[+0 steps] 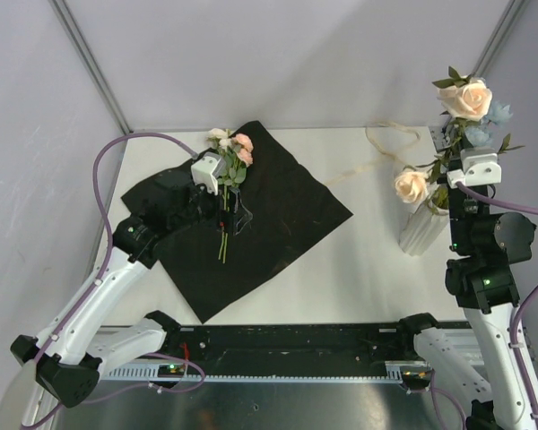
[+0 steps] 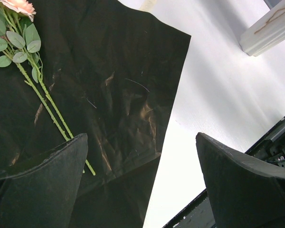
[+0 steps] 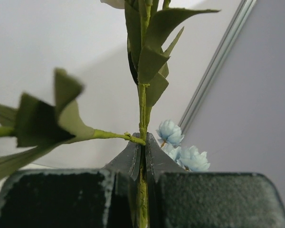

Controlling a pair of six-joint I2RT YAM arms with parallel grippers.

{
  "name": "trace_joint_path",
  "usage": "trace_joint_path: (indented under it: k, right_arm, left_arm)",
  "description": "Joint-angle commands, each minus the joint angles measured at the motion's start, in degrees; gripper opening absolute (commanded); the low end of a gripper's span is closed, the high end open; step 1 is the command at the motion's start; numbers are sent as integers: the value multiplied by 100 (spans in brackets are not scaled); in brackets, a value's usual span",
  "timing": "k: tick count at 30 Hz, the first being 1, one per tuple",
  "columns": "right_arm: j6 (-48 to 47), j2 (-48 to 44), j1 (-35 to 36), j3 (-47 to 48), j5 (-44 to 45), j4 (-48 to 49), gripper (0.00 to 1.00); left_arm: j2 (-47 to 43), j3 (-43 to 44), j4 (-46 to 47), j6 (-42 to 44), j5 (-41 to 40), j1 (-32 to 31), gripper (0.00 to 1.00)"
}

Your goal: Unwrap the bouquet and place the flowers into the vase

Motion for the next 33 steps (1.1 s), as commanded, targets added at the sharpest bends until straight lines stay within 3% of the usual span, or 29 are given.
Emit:
trace_joint_path:
  k: [1,23,33]
  right_arm:
    - [-213,97,-107,323,37,38,0]
    - [-91,326,-580,78,-33,-278,0]
    - [741,223,-703,-695,276,-436,0]
  left_arm:
    - [-37,-49,163,-48,-80,-24,100]
    - [-64,-49,160,-48,-84,-25,100]
    - [-40,-53,160,-56,-181,-26,100]
